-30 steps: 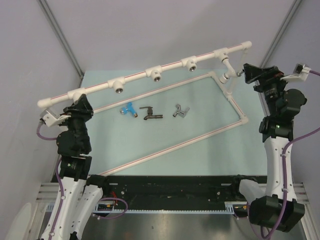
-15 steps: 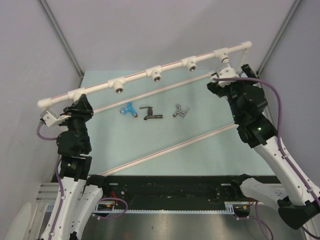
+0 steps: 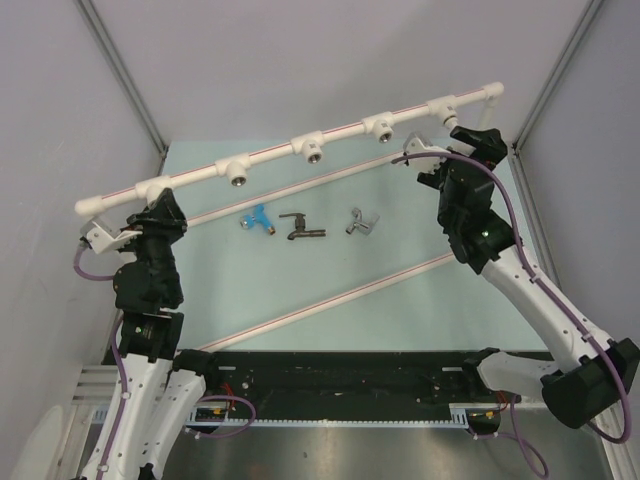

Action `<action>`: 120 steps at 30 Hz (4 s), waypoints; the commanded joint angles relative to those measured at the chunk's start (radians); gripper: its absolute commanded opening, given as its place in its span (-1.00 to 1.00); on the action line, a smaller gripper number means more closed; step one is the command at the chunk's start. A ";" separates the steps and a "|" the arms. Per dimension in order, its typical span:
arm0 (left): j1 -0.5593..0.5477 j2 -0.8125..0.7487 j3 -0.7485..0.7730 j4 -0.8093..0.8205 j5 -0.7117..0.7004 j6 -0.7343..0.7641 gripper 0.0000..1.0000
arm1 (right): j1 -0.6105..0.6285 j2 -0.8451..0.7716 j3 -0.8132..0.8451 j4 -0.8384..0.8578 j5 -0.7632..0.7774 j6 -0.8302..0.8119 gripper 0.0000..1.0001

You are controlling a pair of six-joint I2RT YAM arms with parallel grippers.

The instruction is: Install the water faucets

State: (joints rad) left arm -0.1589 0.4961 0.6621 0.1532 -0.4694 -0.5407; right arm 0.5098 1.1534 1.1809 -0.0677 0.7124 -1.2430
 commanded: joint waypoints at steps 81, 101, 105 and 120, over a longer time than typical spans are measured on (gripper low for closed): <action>-0.019 0.010 -0.022 -0.029 0.066 0.030 -1.00 | -0.513 -0.225 -0.132 0.158 -0.825 0.993 0.90; -0.019 0.010 -0.021 -0.032 0.063 0.031 -1.00 | -0.404 -0.023 -0.112 0.367 -0.907 0.746 0.84; -0.019 0.013 -0.021 -0.032 0.064 0.033 -1.00 | -0.399 0.003 -0.099 0.414 -0.953 0.835 0.72; -0.019 0.009 -0.019 -0.034 0.061 0.033 -1.00 | -0.447 0.017 -0.096 0.522 -0.935 1.480 -0.72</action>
State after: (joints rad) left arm -0.1642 0.4984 0.6598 0.1600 -0.4770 -0.5373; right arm 0.0776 1.1801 1.0420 0.3546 -0.2070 -0.0628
